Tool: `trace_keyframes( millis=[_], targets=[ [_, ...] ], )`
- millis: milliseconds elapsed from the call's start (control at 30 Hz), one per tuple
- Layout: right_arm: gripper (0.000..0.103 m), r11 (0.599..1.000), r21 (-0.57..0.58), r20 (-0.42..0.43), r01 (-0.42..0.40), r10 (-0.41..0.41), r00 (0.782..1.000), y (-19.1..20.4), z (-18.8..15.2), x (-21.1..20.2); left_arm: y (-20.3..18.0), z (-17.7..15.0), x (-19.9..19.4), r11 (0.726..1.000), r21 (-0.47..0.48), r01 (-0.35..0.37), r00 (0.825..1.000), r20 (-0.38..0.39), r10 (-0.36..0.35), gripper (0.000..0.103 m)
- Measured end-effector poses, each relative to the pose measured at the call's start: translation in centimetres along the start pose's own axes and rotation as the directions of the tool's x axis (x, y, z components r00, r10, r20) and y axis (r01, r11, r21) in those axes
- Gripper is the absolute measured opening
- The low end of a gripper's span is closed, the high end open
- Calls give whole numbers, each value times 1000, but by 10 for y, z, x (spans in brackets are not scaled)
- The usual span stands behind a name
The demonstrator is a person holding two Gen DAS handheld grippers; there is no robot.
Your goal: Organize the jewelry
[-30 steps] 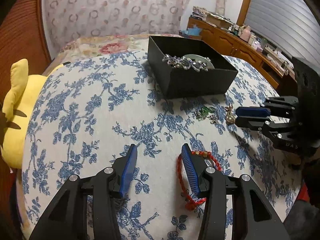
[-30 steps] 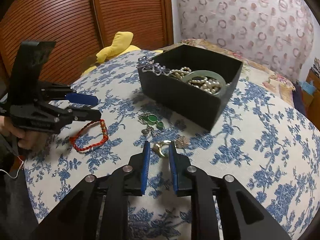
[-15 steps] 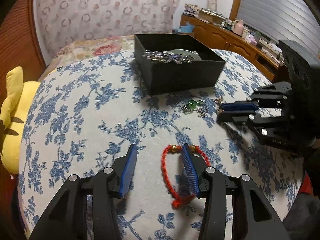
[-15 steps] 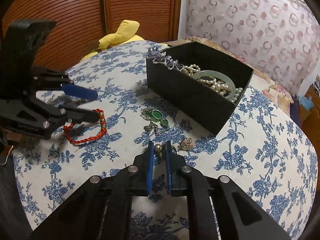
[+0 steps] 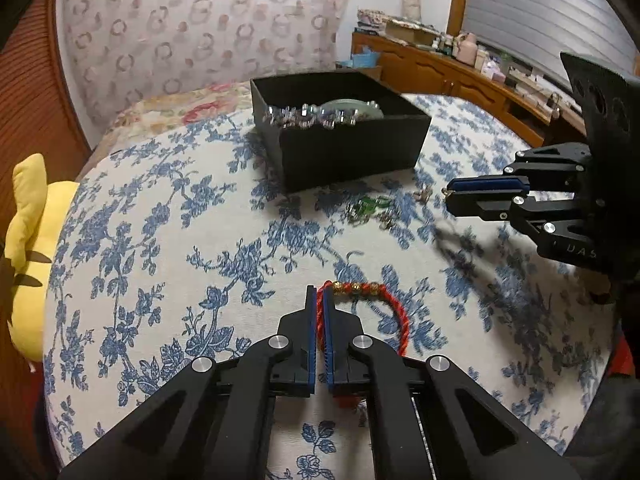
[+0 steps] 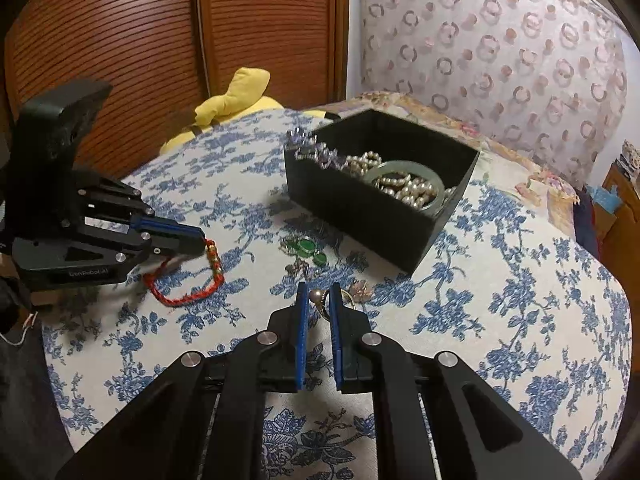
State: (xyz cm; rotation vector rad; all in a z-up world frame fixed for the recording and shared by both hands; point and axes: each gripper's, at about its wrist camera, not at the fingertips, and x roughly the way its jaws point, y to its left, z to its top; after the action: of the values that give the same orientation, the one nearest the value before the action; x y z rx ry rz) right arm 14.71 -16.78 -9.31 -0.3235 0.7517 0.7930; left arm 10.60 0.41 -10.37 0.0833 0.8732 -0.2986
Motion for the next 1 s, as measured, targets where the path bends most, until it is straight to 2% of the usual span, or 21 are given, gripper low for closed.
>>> trace_keyframes(
  millis=[233,500,733,1000],
  targets=[
    [12,1000,11,53,5,-6,999,-6,17,-13,3,26,-25,999,-28,15,996,91,-12,2],
    [12,1000,21,140,20,-22,990,-24,47,-27,5,74,-45,1000,-18,-5,980,198,8,2],
    [12,1000,25,176,17,-21,984,-43,72,-26,11,102,-39,999,-25,-22,975,222,27,2],
    [12,999,55,168,1,-11,986,-63,85,1,22,121,-16,998,-45,-34,978,203,43,2]
  ],
)
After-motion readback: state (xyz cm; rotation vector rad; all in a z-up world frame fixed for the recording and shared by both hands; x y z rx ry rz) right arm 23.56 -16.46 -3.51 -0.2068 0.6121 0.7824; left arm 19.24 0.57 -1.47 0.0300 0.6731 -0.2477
